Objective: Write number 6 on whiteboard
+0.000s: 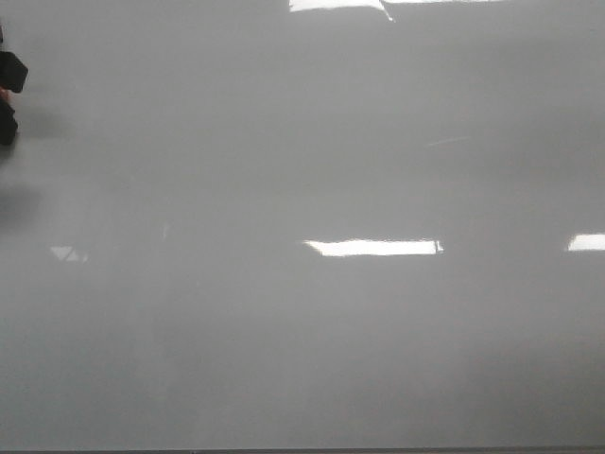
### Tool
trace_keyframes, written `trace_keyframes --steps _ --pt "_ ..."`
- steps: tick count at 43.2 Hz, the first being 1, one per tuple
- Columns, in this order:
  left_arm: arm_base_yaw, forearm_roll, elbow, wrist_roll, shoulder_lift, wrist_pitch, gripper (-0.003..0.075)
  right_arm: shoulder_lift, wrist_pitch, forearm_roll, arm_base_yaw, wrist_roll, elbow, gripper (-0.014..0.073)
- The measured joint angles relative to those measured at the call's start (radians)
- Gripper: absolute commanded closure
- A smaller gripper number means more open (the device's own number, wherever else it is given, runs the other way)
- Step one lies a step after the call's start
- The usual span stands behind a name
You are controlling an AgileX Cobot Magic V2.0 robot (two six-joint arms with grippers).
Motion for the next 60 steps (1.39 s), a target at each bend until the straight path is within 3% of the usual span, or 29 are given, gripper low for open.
trace_keyframes --steps 7,21,28,38,44,51,60 --pt "0.000 0.007 0.000 0.000 0.012 0.021 0.0450 0.000 0.004 0.000 0.000 0.000 0.000 0.0084" --pt "0.000 0.009 0.000 0.000 0.009 0.019 0.0671 0.000 0.011 0.000 0.000 -0.002 0.000 0.0084" --pt "0.000 0.009 -0.007 0.000 -0.058 0.110 0.0742 0.000 0.012 0.000 0.000 -0.002 0.000 0.0084" --pt "-0.006 0.010 -0.042 0.007 -0.229 0.308 0.0741 0.001 0.052 0.000 0.000 -0.002 -0.024 0.0084" --pt "-0.050 0.014 -0.083 0.111 -0.303 0.478 0.0741 0.018 0.098 0.000 0.000 -0.002 -0.064 0.0084" --pt "-0.159 0.008 -0.131 0.242 -0.322 0.659 0.0741 0.050 0.132 0.000 0.000 -0.002 -0.084 0.0084" --pt "-0.346 -0.008 -0.169 0.380 -0.286 0.770 0.0741 0.103 0.196 0.000 0.000 -0.002 -0.107 0.0084"
